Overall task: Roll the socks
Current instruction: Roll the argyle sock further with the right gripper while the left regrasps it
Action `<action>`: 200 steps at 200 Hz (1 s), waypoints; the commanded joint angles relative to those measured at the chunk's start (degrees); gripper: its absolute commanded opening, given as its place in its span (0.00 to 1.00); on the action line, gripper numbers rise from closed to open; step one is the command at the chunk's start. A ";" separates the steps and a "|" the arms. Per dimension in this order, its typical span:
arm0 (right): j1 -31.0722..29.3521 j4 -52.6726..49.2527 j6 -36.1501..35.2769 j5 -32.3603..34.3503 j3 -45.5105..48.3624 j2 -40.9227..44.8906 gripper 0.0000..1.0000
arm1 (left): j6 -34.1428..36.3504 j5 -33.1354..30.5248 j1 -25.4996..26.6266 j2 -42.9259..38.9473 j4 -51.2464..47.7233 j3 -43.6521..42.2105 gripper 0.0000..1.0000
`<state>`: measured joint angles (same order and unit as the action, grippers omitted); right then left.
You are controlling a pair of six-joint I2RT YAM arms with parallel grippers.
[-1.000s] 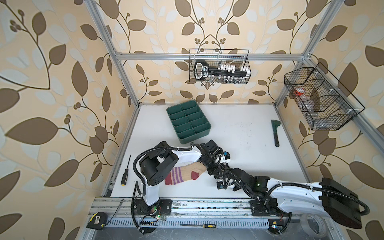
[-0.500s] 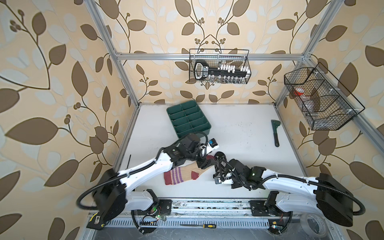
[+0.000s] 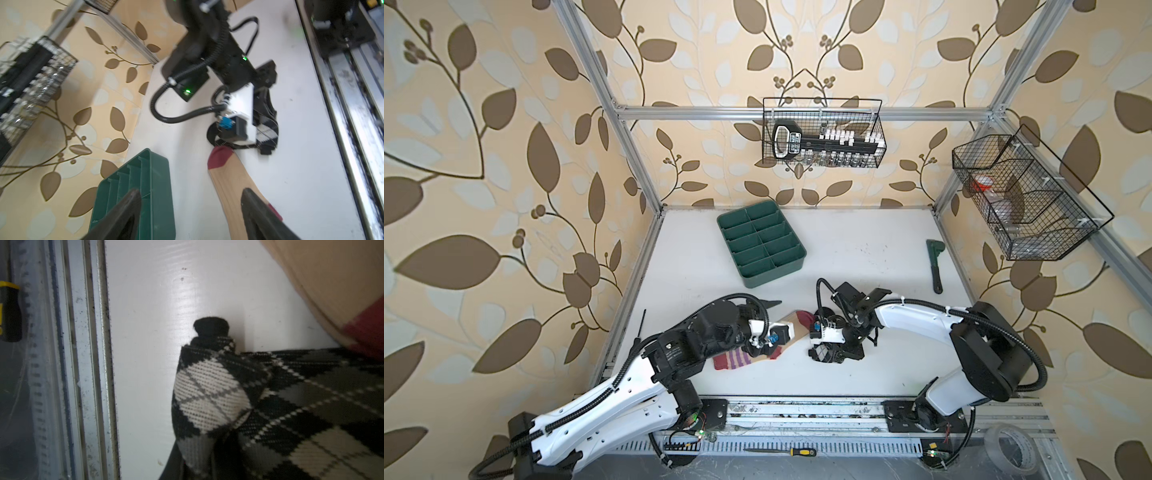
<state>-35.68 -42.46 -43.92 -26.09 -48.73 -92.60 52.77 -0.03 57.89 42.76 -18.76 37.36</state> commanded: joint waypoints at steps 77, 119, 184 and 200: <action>5.18 -7.69 1.75 -0.97 -3.72 -9.82 0.00 | 3.82 -18.84 17.08 21.79 29.13 -9.97 0.80; 5.13 -8.25 1.98 -1.63 -5.45 -12.72 0.00 | -1.66 -17.47 17.70 31.98 35.89 -8.95 0.76; 5.10 -7.42 3.21 -1.18 -5.95 -13.89 0.00 | -5.32 -22.08 17.79 45.85 45.76 -7.59 0.74; 4.99 -7.57 3.17 -1.35 -6.11 -14.00 0.00 | -6.16 -22.83 17.79 48.22 47.68 -6.87 0.71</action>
<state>-30.46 -50.89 -41.34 -33.82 -55.70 -103.07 49.25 -20.47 75.09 88.16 23.27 28.77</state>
